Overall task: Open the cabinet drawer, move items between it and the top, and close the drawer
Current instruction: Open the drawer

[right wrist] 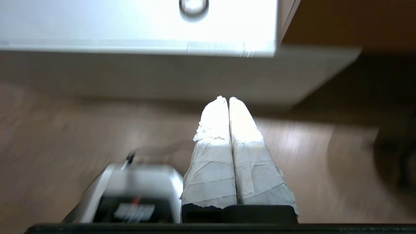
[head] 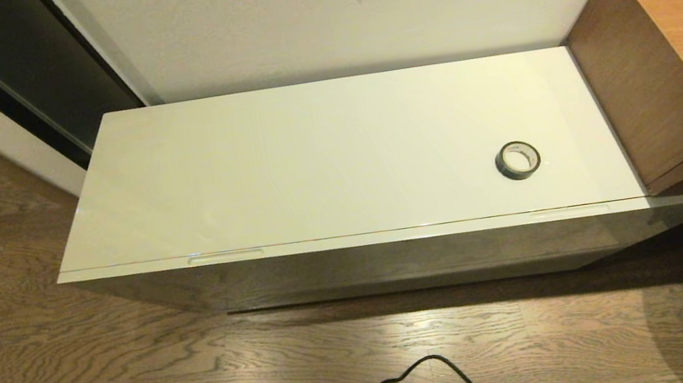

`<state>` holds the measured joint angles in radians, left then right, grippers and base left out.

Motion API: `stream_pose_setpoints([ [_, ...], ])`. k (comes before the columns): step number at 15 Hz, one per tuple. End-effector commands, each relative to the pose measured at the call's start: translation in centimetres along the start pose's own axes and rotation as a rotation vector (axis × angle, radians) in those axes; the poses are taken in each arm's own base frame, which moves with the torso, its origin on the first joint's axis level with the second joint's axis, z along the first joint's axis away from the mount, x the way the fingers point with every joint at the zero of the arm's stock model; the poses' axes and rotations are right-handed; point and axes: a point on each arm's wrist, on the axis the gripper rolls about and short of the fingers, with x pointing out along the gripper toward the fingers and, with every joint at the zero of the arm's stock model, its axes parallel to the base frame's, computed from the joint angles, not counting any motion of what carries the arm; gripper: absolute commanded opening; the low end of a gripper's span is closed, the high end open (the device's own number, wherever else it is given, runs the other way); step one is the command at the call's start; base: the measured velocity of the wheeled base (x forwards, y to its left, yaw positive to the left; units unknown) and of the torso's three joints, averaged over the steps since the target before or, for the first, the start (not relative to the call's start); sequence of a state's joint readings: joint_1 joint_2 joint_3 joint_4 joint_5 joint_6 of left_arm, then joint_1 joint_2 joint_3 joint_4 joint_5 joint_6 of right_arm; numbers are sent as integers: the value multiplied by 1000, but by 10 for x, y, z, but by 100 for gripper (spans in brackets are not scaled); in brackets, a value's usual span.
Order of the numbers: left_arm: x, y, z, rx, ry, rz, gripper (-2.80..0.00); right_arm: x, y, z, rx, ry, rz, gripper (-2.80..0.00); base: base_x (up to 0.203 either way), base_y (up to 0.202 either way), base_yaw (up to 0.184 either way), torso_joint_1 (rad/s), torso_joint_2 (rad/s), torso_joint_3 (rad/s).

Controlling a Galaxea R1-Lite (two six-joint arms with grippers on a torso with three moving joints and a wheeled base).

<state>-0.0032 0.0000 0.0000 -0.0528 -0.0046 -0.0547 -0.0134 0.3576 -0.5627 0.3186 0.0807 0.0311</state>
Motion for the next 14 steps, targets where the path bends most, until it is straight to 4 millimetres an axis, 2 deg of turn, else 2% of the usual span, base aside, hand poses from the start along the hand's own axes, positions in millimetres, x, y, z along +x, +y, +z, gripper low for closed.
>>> stream_pose_setpoints([
  [1, 0, 0, 0, -1, 1, 0, -280, 54, -3, 27, 51, 293, -12, -280, 0, 0, 0, 0, 0, 0],
  [3, 0, 0, 0, -1, 1, 0, -280, 94, -7, 33, 104, 468, -28, -280, 0, 0, 0, 0, 0, 0],
  [6, 0, 0, 0, -1, 1, 0, -280, 168, -12, 39, 215, 666, -76, -280, 0, 0, 0, 0, 0, 0],
  [9, 0, 0, 0, -1, 2, 0, -280, 240, -19, 41, 284, 747, -130, -280, 0, 0, 0, 0, 0, 0],
  [11, 0, 0, 0, -1, 1, 0, -280, 274, -19, 37, 290, 765, -159, -280, 0, 0, 0, 0, 0, 0],
  [14, 0, 0, 0, -1, 2, 0, -280, 305, -19, 23, 326, 784, -187, -280, 0, 0, 0, 0, 0, 0],
])
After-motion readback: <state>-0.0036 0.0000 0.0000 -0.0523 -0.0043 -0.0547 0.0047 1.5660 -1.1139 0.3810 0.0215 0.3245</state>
